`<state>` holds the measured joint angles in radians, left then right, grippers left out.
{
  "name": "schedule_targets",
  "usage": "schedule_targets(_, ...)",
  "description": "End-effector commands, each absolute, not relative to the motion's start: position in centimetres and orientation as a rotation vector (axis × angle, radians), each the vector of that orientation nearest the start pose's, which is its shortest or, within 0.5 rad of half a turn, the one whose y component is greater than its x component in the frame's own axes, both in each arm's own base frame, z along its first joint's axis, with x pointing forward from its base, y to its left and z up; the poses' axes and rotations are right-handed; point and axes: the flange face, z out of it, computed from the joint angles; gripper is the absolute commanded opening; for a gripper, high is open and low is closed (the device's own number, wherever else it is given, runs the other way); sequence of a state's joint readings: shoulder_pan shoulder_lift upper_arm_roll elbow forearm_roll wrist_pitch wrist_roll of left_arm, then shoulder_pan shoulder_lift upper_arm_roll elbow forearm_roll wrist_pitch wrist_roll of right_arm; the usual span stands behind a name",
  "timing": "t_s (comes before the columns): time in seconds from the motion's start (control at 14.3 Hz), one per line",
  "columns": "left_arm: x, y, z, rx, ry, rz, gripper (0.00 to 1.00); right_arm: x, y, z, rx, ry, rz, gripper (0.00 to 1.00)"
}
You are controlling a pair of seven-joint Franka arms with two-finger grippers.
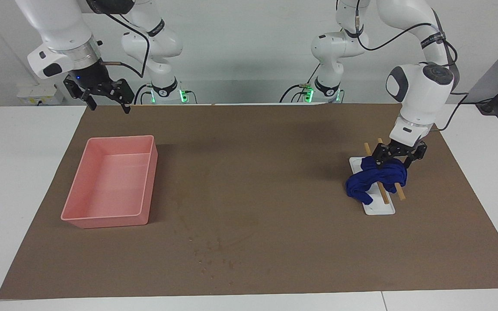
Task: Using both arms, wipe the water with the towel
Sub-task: 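Reach the left gripper to the blue cloth and grasp it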
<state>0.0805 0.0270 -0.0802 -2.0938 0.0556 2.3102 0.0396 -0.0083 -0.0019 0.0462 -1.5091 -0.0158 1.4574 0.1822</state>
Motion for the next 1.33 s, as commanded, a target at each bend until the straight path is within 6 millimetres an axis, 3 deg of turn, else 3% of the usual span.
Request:
schedule_targets(0.0, 55.1, -0.1, 41.4, -3.059, 0.15, -0.297, 0.91, 53.6, 1.6, 64.3, -3.144, 0.22, 0.066, 1.0)
schedule_targets(0.07, 54.9, -0.1, 41.5, -3.058, 0.15, -0.297, 0.67, 53.5, 1.6, 64.4, -3.144, 0.218, 0.064, 1.0)
schedule_targets(0.14, 55.2, -0.1, 41.8, -3.058, 0.151, -0.299, 0.28, 53.5, 1.6, 64.4, -3.144, 0.216, 0.066, 1.0)
schedule_targets(0.21, 55.5, -0.1, 42.2, -3.057, 0.151, -0.306, 0.05, 53.5, 1.6, 64.2, -3.144, 0.213, 0.074, 1.0)
schedule_targets(0.28, 55.7, -0.1, 42.3, -3.057, 0.148, -0.304, 0.0, 53.3, 1.6, 64.3, -3.144, 0.213, 0.071, 1.0)
schedule_targets(0.63, 56.9, 0.2, 44.9, -3.034, 0.157, -0.294, 0.0, 53.2, 1.0, 63.9, -3.144, 0.223, 0.081, 1.0)
schedule_targets(0.84, 57.4, -0.1, 49.0, -3.069, -0.007, -0.218, 0.0, 53.1, 0.9, 63.9, -3.144, 0.225, 0.081, 1.0)
schedule_targets(1.05, 57.6, -1.9, 53.2, -3.253, -0.671, -0.095, 0.0, 53.1, 1.0, 63.9, -3.144, 0.223, 0.081, 1.0)
schedule_targets(1.19, 57.3, -3.8, 55.5, -3.206, -1.194, 0.007, 0.0, 53.1, 1.0, 63.9, -3.144, 0.223, 0.081, 1.0)
schedule_targets(1.26, 57.1, -5.8, 56.2, -3.173, -1.416, 0.065, 0.0, 53.1, 1.0, 63.9, -3.144, 0.223, 0.081, 1.0)
